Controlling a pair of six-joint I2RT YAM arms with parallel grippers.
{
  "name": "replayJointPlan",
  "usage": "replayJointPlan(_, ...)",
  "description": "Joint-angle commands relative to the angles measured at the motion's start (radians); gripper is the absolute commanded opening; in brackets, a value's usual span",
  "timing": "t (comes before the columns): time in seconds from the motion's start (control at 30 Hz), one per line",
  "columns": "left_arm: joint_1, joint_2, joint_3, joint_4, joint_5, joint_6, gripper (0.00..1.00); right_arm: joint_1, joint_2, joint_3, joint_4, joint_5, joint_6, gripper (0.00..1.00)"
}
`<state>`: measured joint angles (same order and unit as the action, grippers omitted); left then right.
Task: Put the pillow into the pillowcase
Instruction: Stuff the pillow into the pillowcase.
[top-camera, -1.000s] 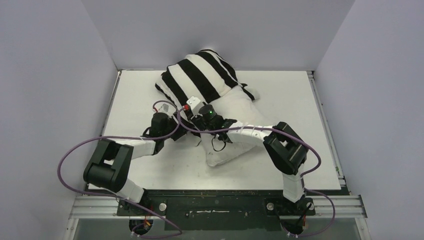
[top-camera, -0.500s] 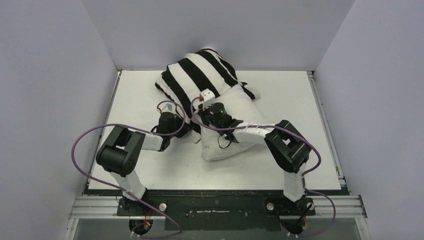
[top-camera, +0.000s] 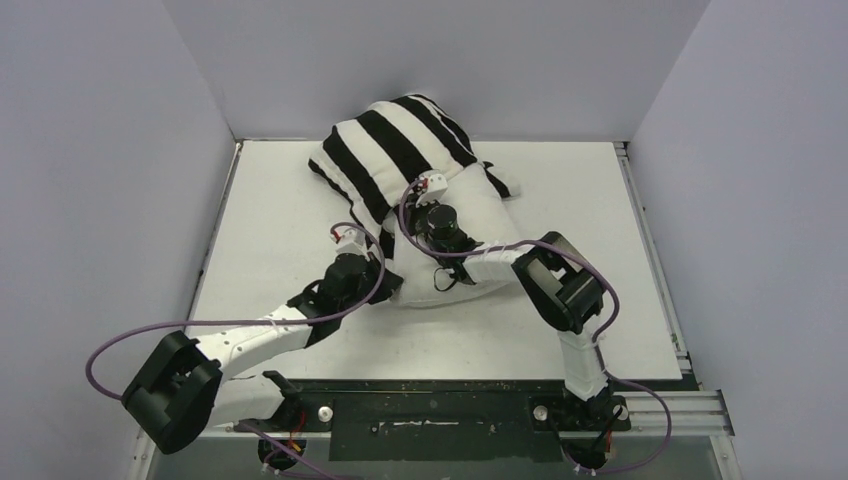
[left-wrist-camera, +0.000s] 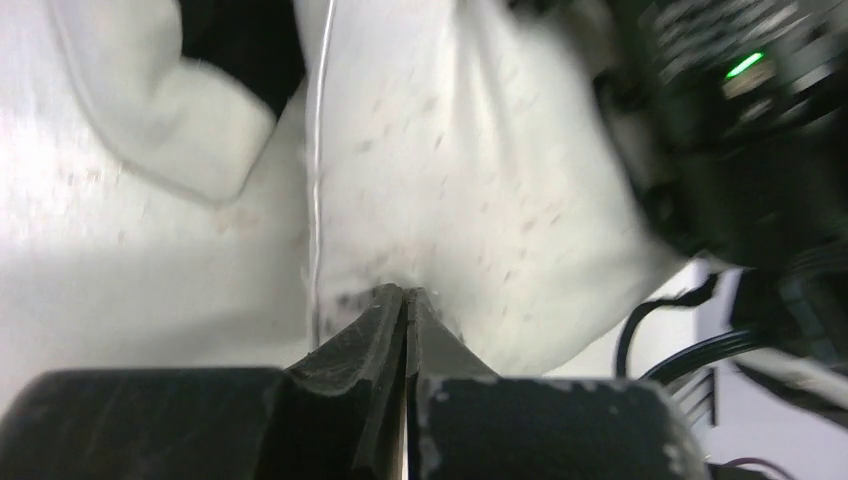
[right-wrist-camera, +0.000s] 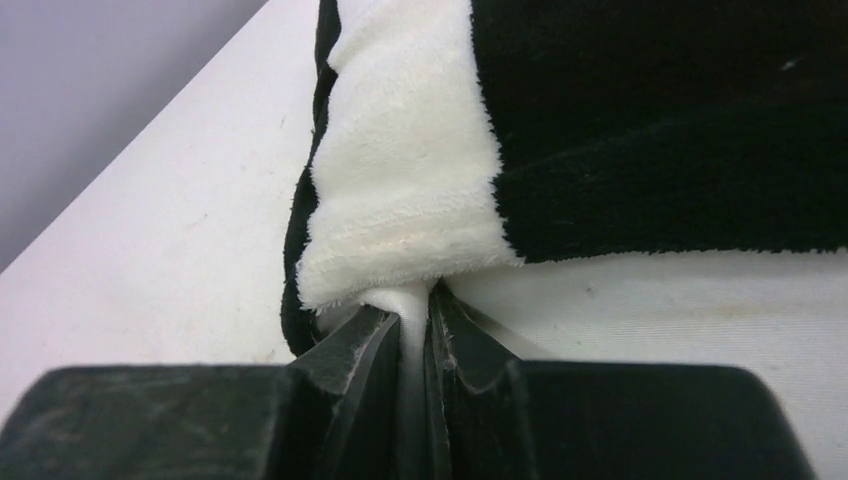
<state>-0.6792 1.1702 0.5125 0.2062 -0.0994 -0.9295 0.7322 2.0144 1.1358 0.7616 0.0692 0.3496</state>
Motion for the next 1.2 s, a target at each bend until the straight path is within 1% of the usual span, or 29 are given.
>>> replayJointPlan(0.0,-0.042,0.033,-0.03,-0.047,-0.064,-0.028,0.0,-0.048,0.094,0.017,0.189,0.0,0.09,0.0)
replayJointPlan(0.07,-0.02,0.007,0.011,-0.058,-0.066,0.028,0.0,-0.048,0.076,-0.024,0.202,-0.046,0.08,0.01)
replayJointPlan(0.1,-0.005,-0.002,0.053,-0.085,-0.071,0.066,0.0,-0.045,0.05,-0.038,0.183,-0.052,0.062,0.06)
replayJointPlan(0.13,0.012,-0.001,0.102,-0.124,-0.079,0.122,0.04,-0.045,0.019,-0.049,0.154,-0.051,0.049,0.1)
replayJointPlan(0.2,0.054,0.01,0.19,-0.2,-0.097,0.171,0.21,-0.055,-0.056,-0.054,0.076,-0.058,0.03,0.11)
replayJointPlan(0.23,0.086,0.015,0.213,-0.204,-0.077,0.174,0.32,-0.062,-0.077,-0.041,0.019,-0.061,0.021,0.09)
replayJointPlan(0.27,0.126,0.017,0.213,-0.192,-0.04,0.163,0.42,-0.068,-0.096,-0.031,-0.024,-0.062,0.006,0.05)
replayJointPlan(0.3,0.172,0.019,0.195,-0.148,0.005,0.152,0.49,-0.073,-0.11,-0.033,-0.041,-0.062,-0.008,0.01)
replayJointPlan(0.37,0.242,0.033,0.136,-0.072,0.057,0.136,0.57,-0.089,-0.129,-0.04,-0.038,-0.112,-0.008,0.0)
replayJointPlan(0.4,0.276,0.044,0.105,-0.028,0.083,0.134,0.58,-0.1,-0.134,-0.037,-0.038,-0.15,0.004,0.0)
replayJointPlan(0.47,0.309,0.076,0.058,0.035,0.09,0.125,0.6,-0.113,-0.138,-0.024,-0.033,-0.193,0.018,0.0)
replayJointPlan(0.57,0.316,0.151,0.012,0.176,0.14,0.098,0.64,-0.122,-0.139,0.005,-0.021,-0.236,0.04,0.0)
replayJointPlan(0.63,0.299,0.205,0.002,0.26,0.157,0.085,0.66,-0.13,-0.138,0.027,-0.019,-0.263,0.061,0.0)
replayJointPlan(0.7,0.279,0.258,0.002,0.294,0.132,0.083,0.67,-0.132,-0.137,0.056,-0.036,-0.268,0.065,0.0)
replayJointPlan(0.8,0.263,0.349,-0.017,0.432,0.122,0.05,0.68,-0.139,-0.131,0.076,-0.037,-0.279,0.09,0.0)
replayJointPlan(0.87,0.245,0.41,-0.008,0.487,0.107,0.037,0.68,-0.141,-0.129,0.081,-0.032,-0.285,0.101,0.0)
replayJointPlan(0.97,0.22,0.518,0.012,0.615,0.073,0.003,0.68,-0.143,-0.122,0.079,-0.007,-0.285,0.134,0.0)
replayJointPlan(1.0,0.211,0.553,0.022,0.653,0.07,-0.011,0.66,-0.144,-0.118,0.078,0.004,-0.287,0.143,0.0)
replayJointPlan(1.07,0.199,0.6,0.024,0.743,0.082,-0.047,0.38,-0.145,-0.115,0.078,0.019,-0.286,0.156,0.0)
replayJointPlan(1.13,0.182,0.568,-0.005,0.803,0.092,-0.084,0.06,-0.154,-0.112,0.075,0.029,-0.283,0.171,0.0)
replayJointPlan(1.17,0.168,0.519,-0.009,0.774,0.095,-0.083,0.0,-0.162,-0.11,0.072,0.04,-0.281,0.191,0.0)
